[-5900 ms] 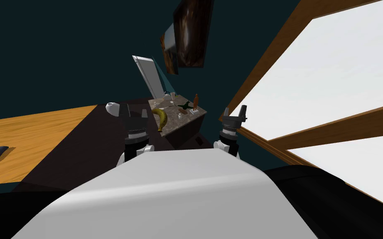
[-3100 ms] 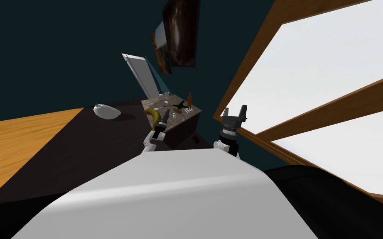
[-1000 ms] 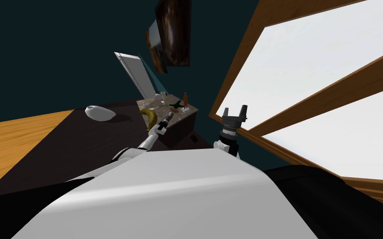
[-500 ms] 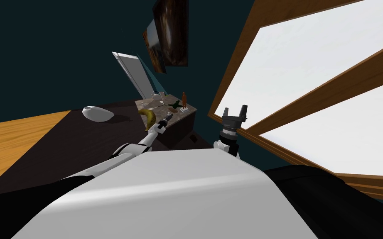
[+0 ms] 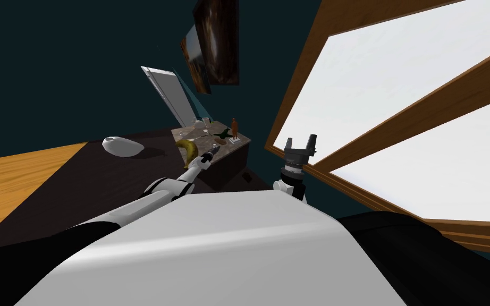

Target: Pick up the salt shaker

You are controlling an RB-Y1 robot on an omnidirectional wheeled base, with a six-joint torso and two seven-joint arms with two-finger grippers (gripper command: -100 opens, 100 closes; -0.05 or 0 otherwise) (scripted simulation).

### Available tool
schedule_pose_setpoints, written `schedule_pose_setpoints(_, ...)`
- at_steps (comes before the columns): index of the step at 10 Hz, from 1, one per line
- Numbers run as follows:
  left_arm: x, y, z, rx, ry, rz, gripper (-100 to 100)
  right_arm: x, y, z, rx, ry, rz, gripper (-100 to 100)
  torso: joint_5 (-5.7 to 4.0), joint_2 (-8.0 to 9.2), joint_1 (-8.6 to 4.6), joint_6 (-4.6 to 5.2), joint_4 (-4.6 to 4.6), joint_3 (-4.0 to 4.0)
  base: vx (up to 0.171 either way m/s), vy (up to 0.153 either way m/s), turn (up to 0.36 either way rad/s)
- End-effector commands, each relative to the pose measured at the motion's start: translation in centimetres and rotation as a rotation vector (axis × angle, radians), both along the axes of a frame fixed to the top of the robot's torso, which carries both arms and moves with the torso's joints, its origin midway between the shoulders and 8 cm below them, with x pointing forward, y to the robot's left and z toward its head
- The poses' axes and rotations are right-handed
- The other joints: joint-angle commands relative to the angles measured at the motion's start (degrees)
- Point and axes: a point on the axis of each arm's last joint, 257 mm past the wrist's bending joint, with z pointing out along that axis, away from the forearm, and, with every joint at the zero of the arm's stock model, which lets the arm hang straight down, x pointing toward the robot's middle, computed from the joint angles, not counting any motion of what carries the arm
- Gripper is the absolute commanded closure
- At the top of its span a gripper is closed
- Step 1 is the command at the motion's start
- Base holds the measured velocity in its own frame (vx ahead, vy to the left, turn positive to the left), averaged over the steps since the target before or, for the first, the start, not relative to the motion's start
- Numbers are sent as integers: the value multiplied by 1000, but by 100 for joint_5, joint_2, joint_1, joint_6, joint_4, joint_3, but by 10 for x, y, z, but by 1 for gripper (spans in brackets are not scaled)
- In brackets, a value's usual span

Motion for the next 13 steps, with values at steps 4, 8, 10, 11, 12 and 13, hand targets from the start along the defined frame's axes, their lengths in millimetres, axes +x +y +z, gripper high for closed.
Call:
schedule_pose_setpoints(4, 8, 25, -5, 79, 42, 31, -100, 0, 0, 0, 0, 0, 0, 0, 1, 0, 4, -1, 0, 0, 8, -12, -15)
schedule_pose_setpoints(8, 9, 26, -5, 84, 45, 33, -100, 0, 0, 0, 0, 0, 0, 0, 2, 2, 7, -1, 0, 1, 5, -1, -4)
schedule_pose_setpoints(10, 9, 26, -5, 84, 45, 33, 100, 0, 0, 0, 0, 0, 0, 0, 2, 4, 7, -1, 0, 2, 0, 0, 0)
schedule_pose_setpoints(11, 8, 26, -6, 86, 46, 34, 100, 0, 0, 0, 0, 0, 0, 0, 4, 3, 6, 3, 2, 2, 0, 0, 0)
schedule_pose_setpoints(12, 8, 26, -6, 86, 45, 33, 100, 0, 0, 0, 0, 0, 0, 0, 5, 0, 8, 2, 0, 0, 0, 0, 0)
schedule_pose_setpoints(13, 8, 26, -6, 86, 45, 33, 100, 0, 0, 0, 0, 0, 0, 0, 5, -2, 9, 2, -1, -2, 0, 0, 0)
